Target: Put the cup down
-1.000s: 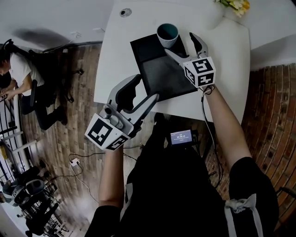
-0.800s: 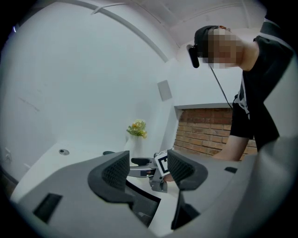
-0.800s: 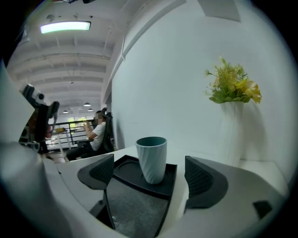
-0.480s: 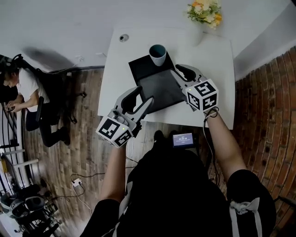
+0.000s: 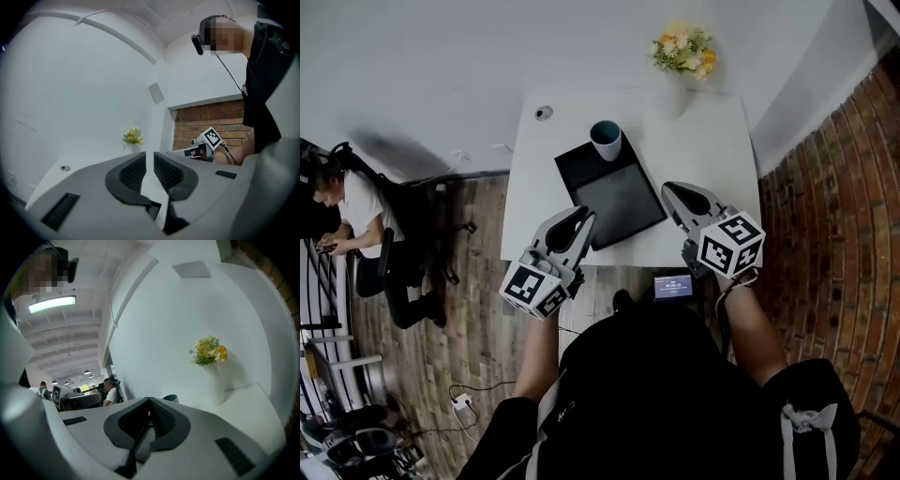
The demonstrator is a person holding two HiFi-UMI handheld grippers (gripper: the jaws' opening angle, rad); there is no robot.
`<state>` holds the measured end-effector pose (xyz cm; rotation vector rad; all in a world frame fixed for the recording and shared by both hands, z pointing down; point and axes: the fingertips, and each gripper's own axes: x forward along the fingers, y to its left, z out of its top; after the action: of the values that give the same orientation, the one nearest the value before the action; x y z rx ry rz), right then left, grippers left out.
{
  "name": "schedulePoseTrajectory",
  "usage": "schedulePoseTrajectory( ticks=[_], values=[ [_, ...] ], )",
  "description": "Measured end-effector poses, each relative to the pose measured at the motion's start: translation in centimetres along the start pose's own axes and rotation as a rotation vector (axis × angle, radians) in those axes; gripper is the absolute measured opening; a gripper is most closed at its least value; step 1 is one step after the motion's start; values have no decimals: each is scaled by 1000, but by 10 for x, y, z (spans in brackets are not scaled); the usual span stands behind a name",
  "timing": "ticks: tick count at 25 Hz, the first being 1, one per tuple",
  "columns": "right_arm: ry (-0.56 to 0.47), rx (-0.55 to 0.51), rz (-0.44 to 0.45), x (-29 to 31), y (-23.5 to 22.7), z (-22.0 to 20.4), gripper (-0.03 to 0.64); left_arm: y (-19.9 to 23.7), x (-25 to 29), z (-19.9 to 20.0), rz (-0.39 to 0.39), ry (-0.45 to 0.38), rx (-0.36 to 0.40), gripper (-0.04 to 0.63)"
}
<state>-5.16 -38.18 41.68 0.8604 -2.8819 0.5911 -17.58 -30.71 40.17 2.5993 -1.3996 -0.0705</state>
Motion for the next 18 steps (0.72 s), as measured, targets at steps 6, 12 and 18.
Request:
schedulePoseTrajectory(
  ticks=[6,12,18],
  values=[
    [14,-14,42,-16,29,-3,15,-11,-9,8,16,-59,-31,8],
    [59,-23,45,-14,39,-15,14,-26,-6,6,-31,-41,-18,8],
    [63,-22,61,-13,45,-16,14,-33,-9,11,-74,-47,-70,8]
  ],
)
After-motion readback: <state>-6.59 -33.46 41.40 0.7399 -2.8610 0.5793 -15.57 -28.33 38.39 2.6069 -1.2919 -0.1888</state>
